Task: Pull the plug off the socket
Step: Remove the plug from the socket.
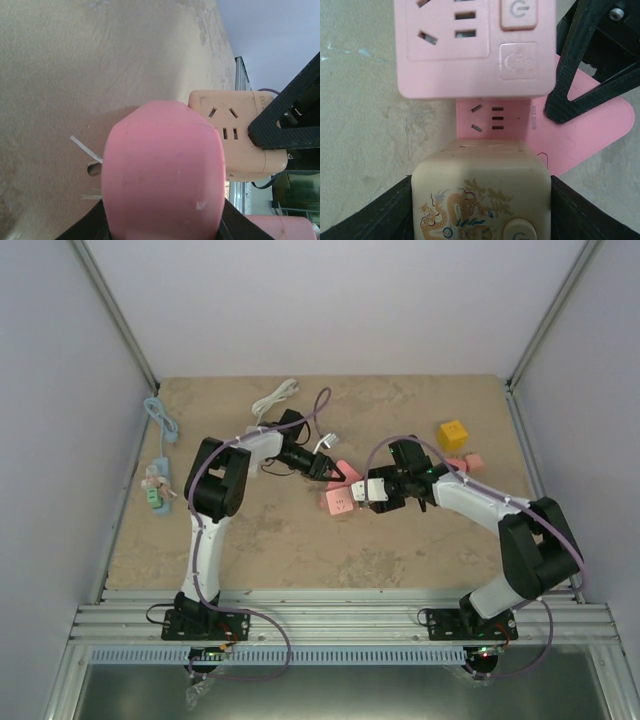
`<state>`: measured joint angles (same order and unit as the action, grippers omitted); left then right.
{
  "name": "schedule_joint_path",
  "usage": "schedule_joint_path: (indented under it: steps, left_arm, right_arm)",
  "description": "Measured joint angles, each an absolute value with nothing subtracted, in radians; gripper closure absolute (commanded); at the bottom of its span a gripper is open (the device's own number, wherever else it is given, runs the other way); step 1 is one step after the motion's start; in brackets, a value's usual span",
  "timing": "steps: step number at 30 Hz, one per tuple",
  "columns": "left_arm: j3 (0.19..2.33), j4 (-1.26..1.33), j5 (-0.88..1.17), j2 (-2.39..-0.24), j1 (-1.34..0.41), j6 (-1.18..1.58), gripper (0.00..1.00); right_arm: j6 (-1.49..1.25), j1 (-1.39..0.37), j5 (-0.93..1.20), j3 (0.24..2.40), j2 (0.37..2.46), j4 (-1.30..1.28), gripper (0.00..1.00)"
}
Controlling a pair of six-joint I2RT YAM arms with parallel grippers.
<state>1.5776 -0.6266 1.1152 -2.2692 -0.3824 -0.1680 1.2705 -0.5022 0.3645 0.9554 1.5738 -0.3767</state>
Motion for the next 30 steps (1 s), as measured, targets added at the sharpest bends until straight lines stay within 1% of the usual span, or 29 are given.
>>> schedule_joint_path:
  steps: [5,14,22,27,30]
  left_arm:
    - [1.580,-0.626,1.112,-2.269,-0.392,-0.176,1.00]
    - [1.584,-0.621,1.106,-2.269,-0.392,-0.182,1.00]
    - [1.589,-0.626,1.102,-2.270,-0.392,-0.179,1.00]
    - [1.589,-0.634,1.103,-2.270,-0.392,-0.183,1.00]
    - [1.589,-0.641,1.105,-2.270,-0.392,-0.183,1.00]
  right_arm:
    - [1.272,-0.505,0.346,0.867,1.515,-0.294,0.75]
    - [1.271,-0.508,0.327,0.844,1.510,-0.247,0.75]
    - [1.241,-0.542,0.276,0.930,1.539,-0.363,0.75]
    - [1.224,-0.562,0.238,0.942,1.540,-0.382,0.79]
    - [1.216,-0.556,0.250,0.945,1.540,-0.391,0.80]
